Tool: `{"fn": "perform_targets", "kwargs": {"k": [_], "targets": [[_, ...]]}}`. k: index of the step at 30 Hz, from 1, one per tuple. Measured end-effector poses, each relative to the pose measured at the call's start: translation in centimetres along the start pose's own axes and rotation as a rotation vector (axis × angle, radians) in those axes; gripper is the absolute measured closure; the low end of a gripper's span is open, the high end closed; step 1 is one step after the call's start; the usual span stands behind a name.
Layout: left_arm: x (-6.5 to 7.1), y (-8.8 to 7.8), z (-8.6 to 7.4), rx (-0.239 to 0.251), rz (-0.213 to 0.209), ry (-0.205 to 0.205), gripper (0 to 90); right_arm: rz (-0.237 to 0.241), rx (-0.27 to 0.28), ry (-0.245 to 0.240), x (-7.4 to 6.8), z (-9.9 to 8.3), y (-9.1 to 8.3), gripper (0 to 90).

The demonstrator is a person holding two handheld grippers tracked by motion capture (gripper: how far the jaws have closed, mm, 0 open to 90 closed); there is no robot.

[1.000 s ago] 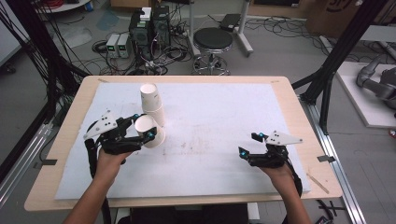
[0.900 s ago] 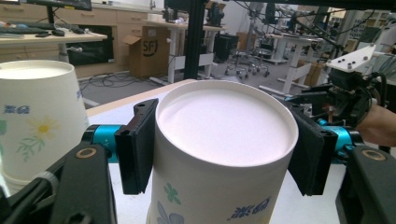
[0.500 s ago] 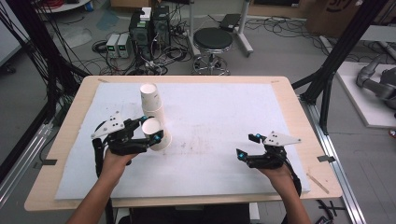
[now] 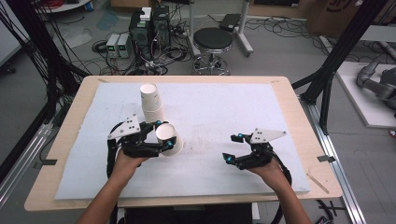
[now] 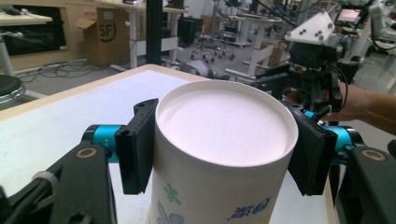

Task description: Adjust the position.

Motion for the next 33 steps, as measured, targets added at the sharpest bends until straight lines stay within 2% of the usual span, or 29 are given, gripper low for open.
{"fn": "perform_targets", "kwargs": {"k": [1,2,3,4,11,19,33], "targets": [[0.0,0.0,0.0,0.000,0.000,0.000,34.1,0.000,0.000,0.000,0.0,0.0,0.0,20.7],[0.2,0.2,0.0,-0.005,-0.012,0.004,34.1,0.033,0.006,-0.012,-0.6,0.6,0.7,20.6],[0.4,0.3,0.0,-0.007,-0.018,0.006,34.1,0.033,0.006,-0.012,-0.6,0.6,0.7,20.6],[0.6,0.5,0.1,-0.009,-0.023,0.009,34.1,0.059,0.006,-0.029,-1.1,1.2,1.4,20.6],[1.3,1.4,0.2,-0.013,-0.050,0.013,34.1,0.114,0.011,-0.060,-2.2,2.1,3.3,20.6],[2.1,2.3,-0.1,-0.028,-0.087,0.015,34.1,0.151,0.006,-0.063,-2.7,2.1,3.9,20.7],[4.1,3.7,-0.5,-0.053,-0.186,0.031,34.1,0.214,-0.003,-0.094,-4.2,2.5,5.2,20.7]]}}
Point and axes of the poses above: each handheld gripper's, and its own axes: y roughly forward along the jaws, z roughly out of its top, x roughly to its right, the point moved 9 cm from there along y, roughly forward along the jaws, and after that the axes turned 7 degrees about z, right-handed, at the moved point
